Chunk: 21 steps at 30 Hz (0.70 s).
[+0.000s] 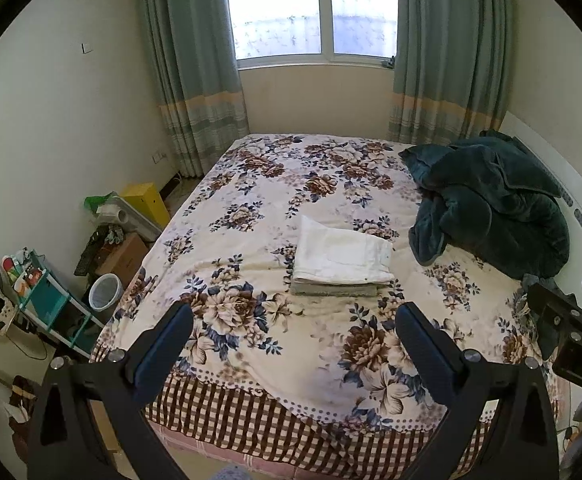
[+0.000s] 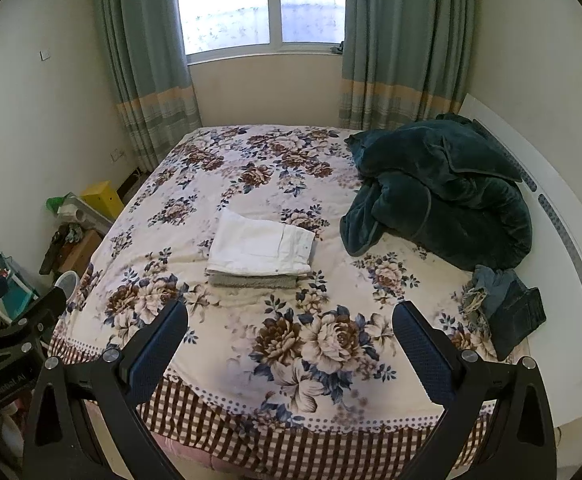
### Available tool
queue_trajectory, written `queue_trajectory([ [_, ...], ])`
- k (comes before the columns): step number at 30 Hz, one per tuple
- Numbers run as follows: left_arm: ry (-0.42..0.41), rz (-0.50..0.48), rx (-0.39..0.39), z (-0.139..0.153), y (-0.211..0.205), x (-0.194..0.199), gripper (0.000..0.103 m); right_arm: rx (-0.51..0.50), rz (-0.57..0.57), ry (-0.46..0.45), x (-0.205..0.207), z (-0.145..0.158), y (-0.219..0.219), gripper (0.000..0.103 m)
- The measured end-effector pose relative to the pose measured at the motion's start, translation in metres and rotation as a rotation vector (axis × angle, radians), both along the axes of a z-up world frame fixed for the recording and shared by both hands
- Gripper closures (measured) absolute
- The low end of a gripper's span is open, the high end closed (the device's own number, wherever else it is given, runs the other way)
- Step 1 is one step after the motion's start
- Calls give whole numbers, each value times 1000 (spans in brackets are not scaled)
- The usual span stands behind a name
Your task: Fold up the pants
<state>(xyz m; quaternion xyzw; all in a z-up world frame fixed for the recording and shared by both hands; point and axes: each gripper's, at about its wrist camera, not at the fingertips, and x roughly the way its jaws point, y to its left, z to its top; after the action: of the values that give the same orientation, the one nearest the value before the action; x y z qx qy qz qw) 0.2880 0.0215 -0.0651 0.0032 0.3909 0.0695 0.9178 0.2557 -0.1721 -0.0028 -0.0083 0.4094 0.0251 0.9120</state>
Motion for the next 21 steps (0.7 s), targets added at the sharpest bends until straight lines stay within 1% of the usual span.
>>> queue_trajectory([
  [5, 2, -6, -2, -1, 1, 2, 0, 6, 11, 8, -4, -1, 3, 0],
  [10, 3, 8, 8, 2, 2, -1, 0, 6, 14, 7, -4, 0, 3, 0],
  [21, -4, 13, -3, 7, 4, -4, 0, 6, 11, 5, -3, 2, 2, 0],
])
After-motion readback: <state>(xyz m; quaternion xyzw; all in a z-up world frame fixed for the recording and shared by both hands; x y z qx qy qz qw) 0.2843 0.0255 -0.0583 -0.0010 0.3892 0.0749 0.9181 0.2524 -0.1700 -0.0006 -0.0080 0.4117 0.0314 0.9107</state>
